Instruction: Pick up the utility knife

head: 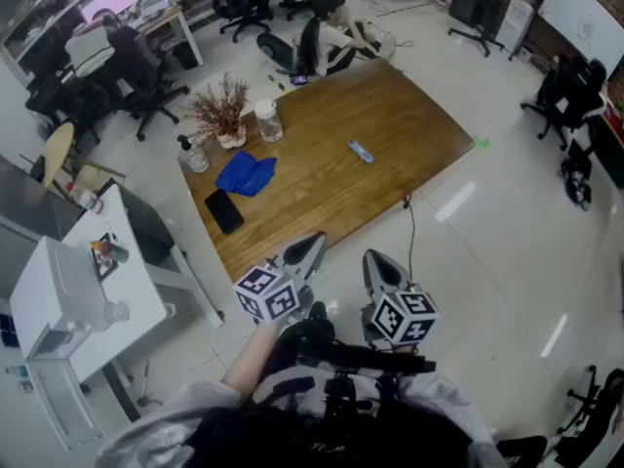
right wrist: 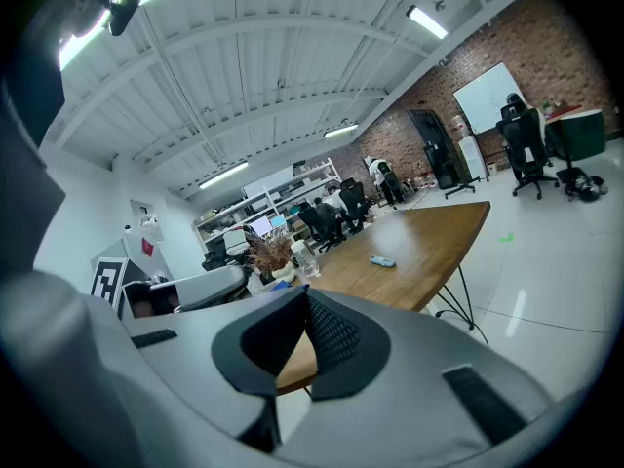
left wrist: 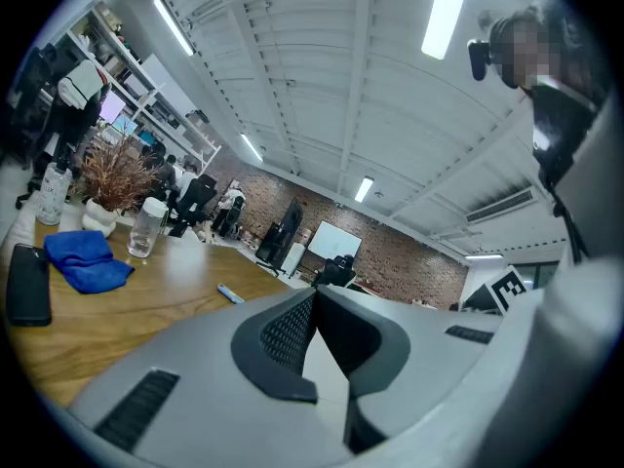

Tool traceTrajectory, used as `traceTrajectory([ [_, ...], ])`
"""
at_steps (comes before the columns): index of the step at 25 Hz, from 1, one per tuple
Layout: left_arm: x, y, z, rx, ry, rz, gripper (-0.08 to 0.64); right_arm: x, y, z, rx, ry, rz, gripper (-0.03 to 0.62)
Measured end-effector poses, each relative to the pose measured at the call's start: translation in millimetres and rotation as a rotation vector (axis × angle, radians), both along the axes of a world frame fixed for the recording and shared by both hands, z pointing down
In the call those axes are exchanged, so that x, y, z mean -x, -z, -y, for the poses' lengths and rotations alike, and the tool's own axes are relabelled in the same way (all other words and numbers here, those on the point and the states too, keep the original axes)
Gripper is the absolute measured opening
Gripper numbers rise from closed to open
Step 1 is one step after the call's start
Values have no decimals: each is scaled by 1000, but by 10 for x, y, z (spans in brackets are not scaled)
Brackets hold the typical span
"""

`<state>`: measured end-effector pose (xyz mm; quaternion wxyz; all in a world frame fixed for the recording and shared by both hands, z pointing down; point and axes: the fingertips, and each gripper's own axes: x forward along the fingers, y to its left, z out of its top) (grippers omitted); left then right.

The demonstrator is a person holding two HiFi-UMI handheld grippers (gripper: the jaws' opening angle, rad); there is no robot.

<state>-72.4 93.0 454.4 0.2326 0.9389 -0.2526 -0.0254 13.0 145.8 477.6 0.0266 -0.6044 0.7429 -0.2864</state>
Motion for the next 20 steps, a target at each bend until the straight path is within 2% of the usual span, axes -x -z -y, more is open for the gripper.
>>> traceTrajectory([
  [6,36,-130,558,4,-46,32,5,25,-1,509,0,-47,12,11],
  [12,13,-282,788,53,-78,29,5,-37,-82,721,36,-90,68,11],
  [16,-1,-354,884,85,-71,24,5,-76,-135,870,59,-72,97,11],
  [20,31,-421,1076,100,-32,26,5,-129,-253,1106,85,-37,83,11],
])
